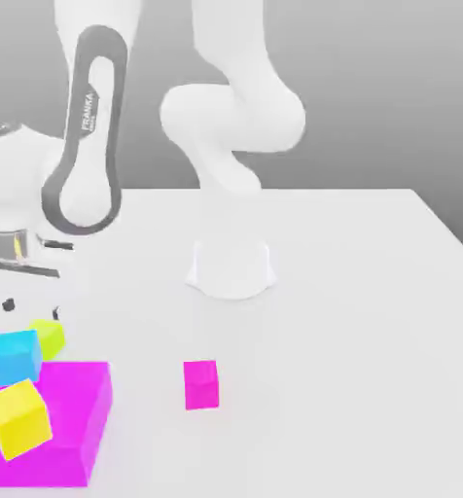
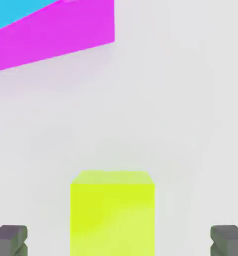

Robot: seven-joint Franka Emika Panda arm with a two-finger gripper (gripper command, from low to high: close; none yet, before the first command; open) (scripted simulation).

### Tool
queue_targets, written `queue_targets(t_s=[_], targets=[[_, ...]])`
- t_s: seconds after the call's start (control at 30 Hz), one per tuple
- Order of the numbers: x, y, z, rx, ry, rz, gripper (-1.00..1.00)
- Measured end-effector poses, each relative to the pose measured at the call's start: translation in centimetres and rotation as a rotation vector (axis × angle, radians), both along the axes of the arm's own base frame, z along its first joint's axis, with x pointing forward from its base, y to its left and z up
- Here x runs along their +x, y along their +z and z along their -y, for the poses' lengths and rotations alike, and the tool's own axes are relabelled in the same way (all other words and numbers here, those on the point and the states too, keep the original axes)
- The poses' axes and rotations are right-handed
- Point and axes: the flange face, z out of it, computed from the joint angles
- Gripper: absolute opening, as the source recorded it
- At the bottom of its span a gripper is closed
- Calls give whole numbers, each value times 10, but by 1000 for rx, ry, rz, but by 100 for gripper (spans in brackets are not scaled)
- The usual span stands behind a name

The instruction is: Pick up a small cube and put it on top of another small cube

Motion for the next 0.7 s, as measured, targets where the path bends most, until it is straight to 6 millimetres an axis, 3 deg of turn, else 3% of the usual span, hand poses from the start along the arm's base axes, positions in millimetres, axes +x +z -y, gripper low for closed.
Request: queue_targets(t_s=[0.2, 0.23, 0.47, 0.7], targets=[[-1, -36, -3, 8, -2, 0, 0], [-2, -41, -4, 11, -3, 0, -100], [-2, -42, -4, 13, -3, 0, -100], [0, -4, 0, 2, 1, -1, -100]])
